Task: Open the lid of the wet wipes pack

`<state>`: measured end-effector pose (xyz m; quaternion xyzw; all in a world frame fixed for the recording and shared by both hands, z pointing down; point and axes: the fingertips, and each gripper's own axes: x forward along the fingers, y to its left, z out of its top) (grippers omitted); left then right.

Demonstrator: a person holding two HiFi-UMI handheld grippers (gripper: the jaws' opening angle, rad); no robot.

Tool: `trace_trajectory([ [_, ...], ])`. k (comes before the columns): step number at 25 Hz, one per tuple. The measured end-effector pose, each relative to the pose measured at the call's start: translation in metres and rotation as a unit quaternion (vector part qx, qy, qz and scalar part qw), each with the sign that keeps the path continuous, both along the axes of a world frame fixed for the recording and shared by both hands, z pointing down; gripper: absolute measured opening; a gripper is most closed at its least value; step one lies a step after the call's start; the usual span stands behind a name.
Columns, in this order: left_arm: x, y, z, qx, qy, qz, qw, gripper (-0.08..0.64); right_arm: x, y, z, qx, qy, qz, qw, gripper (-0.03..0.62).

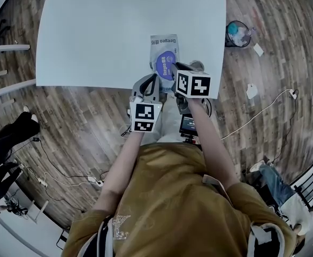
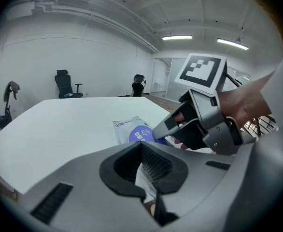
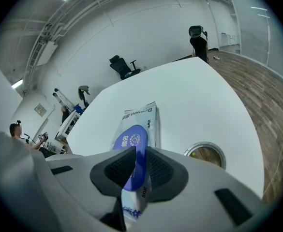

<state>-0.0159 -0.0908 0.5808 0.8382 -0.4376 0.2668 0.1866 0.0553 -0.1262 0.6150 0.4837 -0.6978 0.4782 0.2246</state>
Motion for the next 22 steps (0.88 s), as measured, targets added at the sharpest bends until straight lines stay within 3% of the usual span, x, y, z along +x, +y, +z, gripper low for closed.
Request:
trace_trajectory([
  [11,0.012,0.018,0.021,-0.032,-0.004,0.029,0.9991,0.002,0.001,-0.001,0.005,-0.029,-0.026,0.007,0.999,0.051],
  [22,0.011,0.028,0.05,-0.102,-0.022,0.033,0.994,0.002,0.0,-0.002,0.004,-0.027,-0.02,0.006,0.999,0.044],
])
